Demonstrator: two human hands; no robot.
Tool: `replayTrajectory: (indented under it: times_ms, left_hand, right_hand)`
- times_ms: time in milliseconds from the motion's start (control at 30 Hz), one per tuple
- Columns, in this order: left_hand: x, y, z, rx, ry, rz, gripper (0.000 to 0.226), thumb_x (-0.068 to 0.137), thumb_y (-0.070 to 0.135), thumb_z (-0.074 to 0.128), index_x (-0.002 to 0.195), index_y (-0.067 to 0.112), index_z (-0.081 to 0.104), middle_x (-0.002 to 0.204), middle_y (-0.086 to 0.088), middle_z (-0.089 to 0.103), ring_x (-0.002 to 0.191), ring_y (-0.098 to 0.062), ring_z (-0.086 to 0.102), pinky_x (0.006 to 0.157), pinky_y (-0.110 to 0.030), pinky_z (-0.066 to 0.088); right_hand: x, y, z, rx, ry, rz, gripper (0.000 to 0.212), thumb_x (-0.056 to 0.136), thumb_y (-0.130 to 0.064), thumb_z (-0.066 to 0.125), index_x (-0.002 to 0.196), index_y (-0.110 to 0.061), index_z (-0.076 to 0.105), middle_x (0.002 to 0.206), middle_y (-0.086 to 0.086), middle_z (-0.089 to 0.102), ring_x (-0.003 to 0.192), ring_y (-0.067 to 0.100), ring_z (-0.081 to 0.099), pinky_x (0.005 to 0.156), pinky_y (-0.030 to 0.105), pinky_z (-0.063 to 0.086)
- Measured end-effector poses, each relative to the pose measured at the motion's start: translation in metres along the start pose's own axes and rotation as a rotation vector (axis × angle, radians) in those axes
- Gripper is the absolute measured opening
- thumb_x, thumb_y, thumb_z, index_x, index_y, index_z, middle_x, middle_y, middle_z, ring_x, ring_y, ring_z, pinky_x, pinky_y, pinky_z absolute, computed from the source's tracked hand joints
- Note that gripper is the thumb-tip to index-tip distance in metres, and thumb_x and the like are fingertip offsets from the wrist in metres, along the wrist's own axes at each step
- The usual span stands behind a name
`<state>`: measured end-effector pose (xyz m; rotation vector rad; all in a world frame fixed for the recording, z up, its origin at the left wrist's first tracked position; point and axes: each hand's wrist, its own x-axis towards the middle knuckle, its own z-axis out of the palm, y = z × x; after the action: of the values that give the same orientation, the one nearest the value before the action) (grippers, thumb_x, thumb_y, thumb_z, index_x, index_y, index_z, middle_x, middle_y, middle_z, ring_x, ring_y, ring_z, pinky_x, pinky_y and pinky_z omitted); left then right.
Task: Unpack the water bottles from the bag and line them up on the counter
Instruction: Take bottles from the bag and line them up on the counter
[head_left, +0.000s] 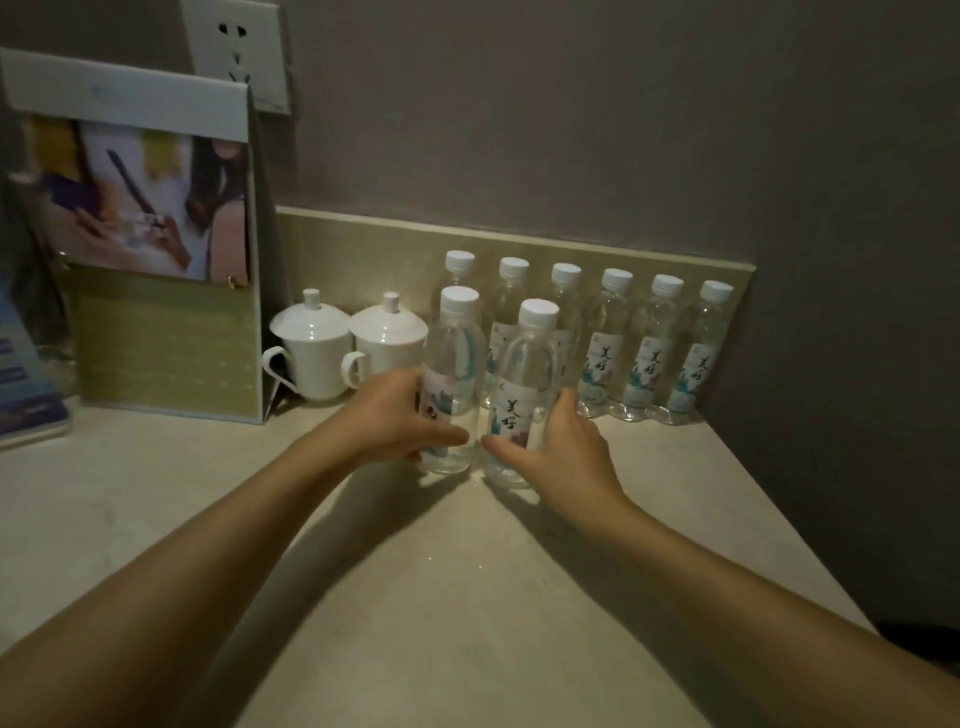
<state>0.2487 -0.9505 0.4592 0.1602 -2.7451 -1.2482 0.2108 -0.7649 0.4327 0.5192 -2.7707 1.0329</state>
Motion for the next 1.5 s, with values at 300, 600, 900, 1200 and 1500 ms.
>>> replayTrajectory:
  times_ms: [300,600,900,1200,1500]
  left_hand:
    - [0.018,-0.015,0.04,-0.019,0.3,0.032,0.06,0.063,0.045,0.085,0.112,0.019,0.061,0.106,0.001,0.067,0.089,-0.015,0.068,0.069,-0.036,0.062]
    - [0.021,-0.015,0.057,-0.002,0.408,-0.011,0.056,0.066,0.044,0.085,0.108,0.018,0.06,0.103,0.0,0.064,0.089,-0.017,0.066,0.075,-0.039,0.06]
    - [0.022,-0.013,0.07,-0.054,0.513,-0.029,0.038,0.074,0.03,0.083,0.103,0.014,0.063,0.093,0.005,0.061,0.083,-0.012,0.061,0.067,-0.023,0.051]
    - [0.041,-0.02,0.075,0.005,0.576,-0.04,0.043,0.074,0.038,0.082,0.106,0.014,0.064,0.102,-0.002,0.064,0.094,-0.018,0.06,0.081,-0.037,0.056]
    - [0.046,-0.026,0.077,0.004,0.601,-0.008,0.046,0.073,0.04,0.082,0.106,0.015,0.063,0.102,-0.001,0.064,0.093,-0.017,0.061,0.08,-0.037,0.057]
  right_hand:
    - [0.012,0.008,-0.003,0.068,0.017,-0.044,0.07,0.073,-0.051,0.075,0.123,-0.019,0.039,0.121,0.002,0.064,0.106,0.024,0.065,0.087,0.045,0.055]
    - [0.024,0.015,0.006,0.051,0.011,0.027,0.079,0.079,-0.05,0.071,0.138,-0.015,0.031,0.136,0.006,0.05,0.119,0.026,0.055,0.093,0.038,0.05]
    - [0.029,0.016,0.017,0.027,0.058,0.099,0.074,0.082,-0.046,0.07,0.136,-0.008,0.036,0.135,0.009,0.045,0.123,0.027,0.048,0.095,0.036,0.045]
    - [0.044,0.016,0.02,0.035,0.034,0.109,0.063,0.086,-0.042,0.068,0.134,-0.011,0.04,0.136,0.01,0.045,0.124,0.027,0.048,0.099,0.04,0.046]
    - [0.047,0.016,0.022,0.046,0.049,0.111,0.067,0.088,-0.039,0.066,0.138,-0.007,0.035,0.143,0.011,0.045,0.131,0.03,0.044,0.102,0.042,0.043]
